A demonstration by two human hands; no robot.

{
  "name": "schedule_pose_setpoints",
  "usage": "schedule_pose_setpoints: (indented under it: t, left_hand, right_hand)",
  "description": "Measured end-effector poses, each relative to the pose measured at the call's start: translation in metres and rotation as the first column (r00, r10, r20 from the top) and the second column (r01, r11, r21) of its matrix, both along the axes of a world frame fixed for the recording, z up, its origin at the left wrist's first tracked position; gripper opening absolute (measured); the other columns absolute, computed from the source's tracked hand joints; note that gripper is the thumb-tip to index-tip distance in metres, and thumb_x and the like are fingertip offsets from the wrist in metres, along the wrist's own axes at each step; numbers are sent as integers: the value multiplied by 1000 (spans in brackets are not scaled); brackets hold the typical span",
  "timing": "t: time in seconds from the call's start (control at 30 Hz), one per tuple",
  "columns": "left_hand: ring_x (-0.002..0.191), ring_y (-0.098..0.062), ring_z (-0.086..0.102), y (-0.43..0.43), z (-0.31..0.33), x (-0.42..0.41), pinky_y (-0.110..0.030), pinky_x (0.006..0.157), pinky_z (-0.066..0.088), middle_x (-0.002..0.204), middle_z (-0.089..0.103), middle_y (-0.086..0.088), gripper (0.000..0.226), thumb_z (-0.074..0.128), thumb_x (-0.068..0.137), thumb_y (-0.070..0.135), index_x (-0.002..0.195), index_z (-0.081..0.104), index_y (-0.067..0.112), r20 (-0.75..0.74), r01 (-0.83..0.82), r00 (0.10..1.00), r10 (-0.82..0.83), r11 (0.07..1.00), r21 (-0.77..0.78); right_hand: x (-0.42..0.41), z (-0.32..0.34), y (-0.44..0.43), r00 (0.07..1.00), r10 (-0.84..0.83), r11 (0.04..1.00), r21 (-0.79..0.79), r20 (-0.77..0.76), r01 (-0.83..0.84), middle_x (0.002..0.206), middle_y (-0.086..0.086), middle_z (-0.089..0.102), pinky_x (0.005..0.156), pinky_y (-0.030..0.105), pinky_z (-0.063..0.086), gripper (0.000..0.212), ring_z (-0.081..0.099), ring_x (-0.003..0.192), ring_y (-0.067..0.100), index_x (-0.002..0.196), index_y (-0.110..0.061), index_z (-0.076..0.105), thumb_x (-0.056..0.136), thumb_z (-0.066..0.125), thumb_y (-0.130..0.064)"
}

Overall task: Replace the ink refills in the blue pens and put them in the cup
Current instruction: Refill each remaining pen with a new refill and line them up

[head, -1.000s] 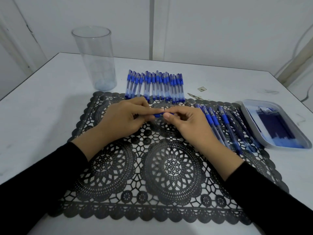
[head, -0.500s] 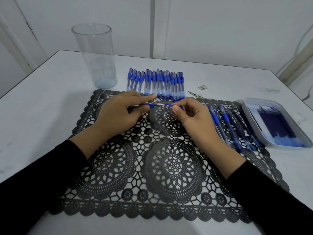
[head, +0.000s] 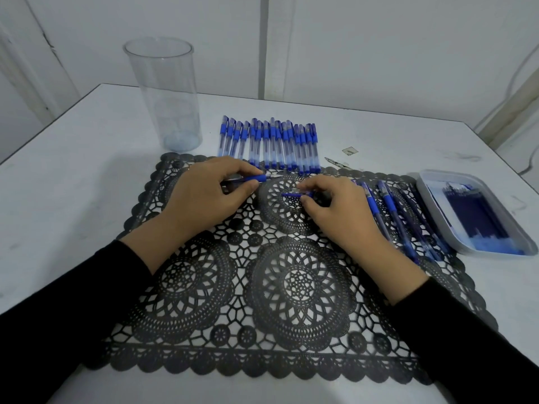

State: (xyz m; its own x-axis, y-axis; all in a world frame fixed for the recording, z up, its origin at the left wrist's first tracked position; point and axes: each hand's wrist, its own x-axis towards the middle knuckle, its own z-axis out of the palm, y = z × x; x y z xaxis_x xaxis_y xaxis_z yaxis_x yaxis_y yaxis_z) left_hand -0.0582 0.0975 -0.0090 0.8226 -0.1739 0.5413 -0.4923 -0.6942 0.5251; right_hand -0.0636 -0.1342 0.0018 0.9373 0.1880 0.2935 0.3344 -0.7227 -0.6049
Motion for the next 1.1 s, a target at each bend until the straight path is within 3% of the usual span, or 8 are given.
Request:
schedule_pose_setpoints:
  t: [0.17, 0.27, 0.47, 0.6, 0.7, 0.77, 0.87, 1.1]
  left_hand:
    - [88, -5, 65, -2, 1, -2, -38, 74, 57, 99, 72, 13, 20, 69, 92, 31, 111, 74, 27, 56, 31, 998, -33, 999, 37]
    - [87, -9, 68, -5, 4, -4, -38, 73, 56, 97, 73, 9, 19, 72, 92, 26, 111, 75, 22, 115, 64, 991, -63, 998, -11]
    - [78, -15, 69, -23, 7, -13, -39, 67, 56, 91, 75, 2, 21, 77, 86, 13, 108, 76, 13, 174, 191, 970, -172, 977, -99]
    - [75, -11, 67, -25, 5, -13, -35, 65, 54, 89, 73, 5, 22, 76, 86, 14, 108, 76, 12, 156, 215, 968, -197, 971, -107]
    - [76, -12, 68, -25, 5, -12, -35, 66, 55, 90, 74, 4, 22, 76, 86, 16, 108, 75, 13, 151, 203, 972, -182, 970, -131]
    - [78, -11, 68, -22, 5, -11, -35, 67, 56, 90, 75, 4, 21, 75, 87, 16, 108, 75, 13, 163, 192, 972, -170, 972, -136]
    - [75, -13, 68, -21, 5, -11, -36, 65, 56, 88, 74, 2, 22, 75, 87, 16, 108, 75, 11, 168, 204, 968, -184, 973, -109]
    - [72, -12, 66, -23, 5, -11, -34, 63, 54, 85, 74, 2, 24, 76, 85, 15, 109, 73, 14, 141, 199, 974, -180, 971, -134]
  right_hand:
    - [-2, 3, -4, 1000, -9, 996, 86, -23, 10, 89, -18, 64, 69, -3, 38, 20, 59, 82, -4, 109, -23, 72, 89, 69, -20]
    - [-5, 10, -4, 1000, 20, 971, 238, 0, -20, 92, -16, 69, 77, 8, 48, 20, 63, 87, 1, 109, -25, 72, 89, 70, -25]
    - [-10, 25, 3, 988, 141, 907, 408, -65, -102, 69, 16, 65, 49, 20, 40, 29, 47, 51, 13, 80, -14, 72, 93, 61, -37]
    - [-10, 25, 0, 976, 199, 890, 434, -87, -142, 60, -7, 56, 51, 10, 35, 17, 42, 50, -1, 84, -7, 70, 93, 64, -20]
    - [-9, 25, -3, 955, 271, 859, 477, -123, -183, 74, -2, 60, 62, 14, 46, 7, 53, 63, 0, 97, -5, 67, 90, 66, -7]
    - [-10, 23, -2, 946, 284, 859, 480, -155, -179, 81, 3, 62, 71, 22, 52, 15, 57, 71, 7, 100, -10, 67, 87, 71, -13]
    - [-10, 21, 3, 973, 207, 929, 333, -101, -164, 73, 3, 65, 57, 17, 45, 18, 52, 60, 3, 86, -18, 70, 91, 64, -35]
    - [-13, 18, 6, 984, 179, 925, 343, -18, -162, 77, -5, 64, 62, 14, 42, 5, 55, 67, 5, 95, -15, 70, 90, 69, -14]
